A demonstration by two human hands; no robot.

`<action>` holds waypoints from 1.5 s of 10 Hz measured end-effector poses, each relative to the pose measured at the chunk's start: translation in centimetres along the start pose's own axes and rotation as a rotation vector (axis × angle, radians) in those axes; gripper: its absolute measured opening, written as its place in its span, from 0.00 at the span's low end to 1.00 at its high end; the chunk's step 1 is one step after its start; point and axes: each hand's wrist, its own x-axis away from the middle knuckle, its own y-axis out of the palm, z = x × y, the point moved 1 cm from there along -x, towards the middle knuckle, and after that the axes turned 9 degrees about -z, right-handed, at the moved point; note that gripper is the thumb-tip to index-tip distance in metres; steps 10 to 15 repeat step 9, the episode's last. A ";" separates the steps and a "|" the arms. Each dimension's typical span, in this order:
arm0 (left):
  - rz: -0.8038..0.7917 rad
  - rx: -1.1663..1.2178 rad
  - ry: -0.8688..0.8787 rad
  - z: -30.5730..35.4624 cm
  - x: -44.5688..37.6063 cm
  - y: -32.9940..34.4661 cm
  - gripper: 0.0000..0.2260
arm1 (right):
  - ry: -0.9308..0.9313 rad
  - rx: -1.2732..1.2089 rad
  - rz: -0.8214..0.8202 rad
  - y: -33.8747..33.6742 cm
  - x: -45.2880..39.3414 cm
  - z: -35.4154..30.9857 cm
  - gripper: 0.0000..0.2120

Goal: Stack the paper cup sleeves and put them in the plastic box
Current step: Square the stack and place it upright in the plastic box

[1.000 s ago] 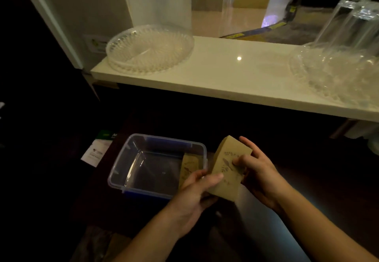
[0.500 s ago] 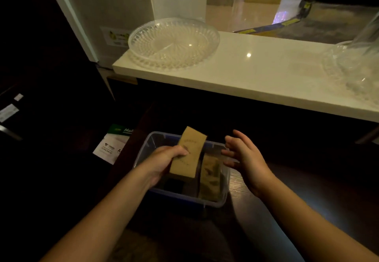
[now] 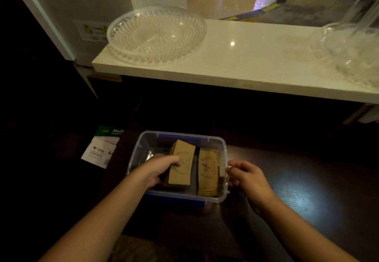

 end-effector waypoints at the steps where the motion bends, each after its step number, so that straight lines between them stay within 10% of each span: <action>1: 0.011 -0.046 0.003 -0.2 -0.3 0.2 0.12 | -0.008 0.025 0.022 -0.1 -0.1 0.1 0.05; 15: 0.159 -0.274 0.302 1.3 2.5 3.1 0.18 | -0.187 0.555 0.213 -0.4 3.4 -5.1 0.16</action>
